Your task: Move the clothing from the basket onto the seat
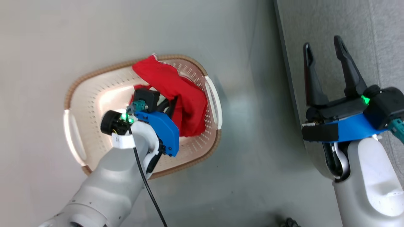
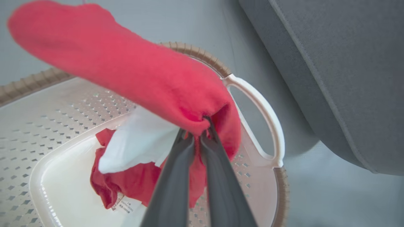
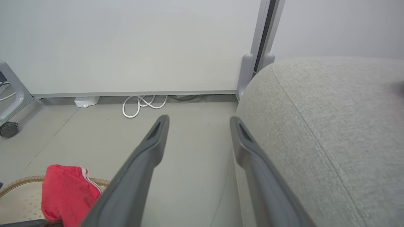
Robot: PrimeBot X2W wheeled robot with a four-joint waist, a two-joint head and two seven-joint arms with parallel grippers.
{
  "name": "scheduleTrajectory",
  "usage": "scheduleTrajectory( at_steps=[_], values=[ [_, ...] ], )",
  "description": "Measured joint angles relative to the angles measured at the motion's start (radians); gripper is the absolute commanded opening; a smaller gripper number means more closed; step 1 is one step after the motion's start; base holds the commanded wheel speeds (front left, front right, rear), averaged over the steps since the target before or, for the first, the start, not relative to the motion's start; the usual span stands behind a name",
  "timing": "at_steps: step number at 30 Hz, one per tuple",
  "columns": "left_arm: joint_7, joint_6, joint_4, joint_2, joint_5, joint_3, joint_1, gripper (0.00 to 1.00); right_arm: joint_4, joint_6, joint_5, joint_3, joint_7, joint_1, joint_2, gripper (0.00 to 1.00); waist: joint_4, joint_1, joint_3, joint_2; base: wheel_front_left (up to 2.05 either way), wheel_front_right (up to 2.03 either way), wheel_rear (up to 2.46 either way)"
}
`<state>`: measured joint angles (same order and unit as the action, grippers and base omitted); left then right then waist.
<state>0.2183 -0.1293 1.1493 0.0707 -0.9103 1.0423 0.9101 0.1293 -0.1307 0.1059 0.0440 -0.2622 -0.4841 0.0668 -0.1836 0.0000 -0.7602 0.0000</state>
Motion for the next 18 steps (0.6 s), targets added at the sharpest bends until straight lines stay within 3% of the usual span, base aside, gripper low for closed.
scheduleTrajectory(
  at_steps=[9,18],
  values=[
    [0.041,0.0,-0.083,-0.001,-0.021,0.004,-0.053,0.0,0.023,0.0,-0.008,-0.013,0.0,0.077,0.023,1.0,0.052,-0.0001,0.158,0.0,0.0,0.0,0.0],
    [0.043,0.0,-0.233,0.033,0.111,-0.155,-0.119,0.0,0.048,0.0,-0.011,-0.021,0.0,0.157,0.032,1.0,0.098,-0.0002,0.329,0.0,0.0,0.0,0.0]
  ],
)
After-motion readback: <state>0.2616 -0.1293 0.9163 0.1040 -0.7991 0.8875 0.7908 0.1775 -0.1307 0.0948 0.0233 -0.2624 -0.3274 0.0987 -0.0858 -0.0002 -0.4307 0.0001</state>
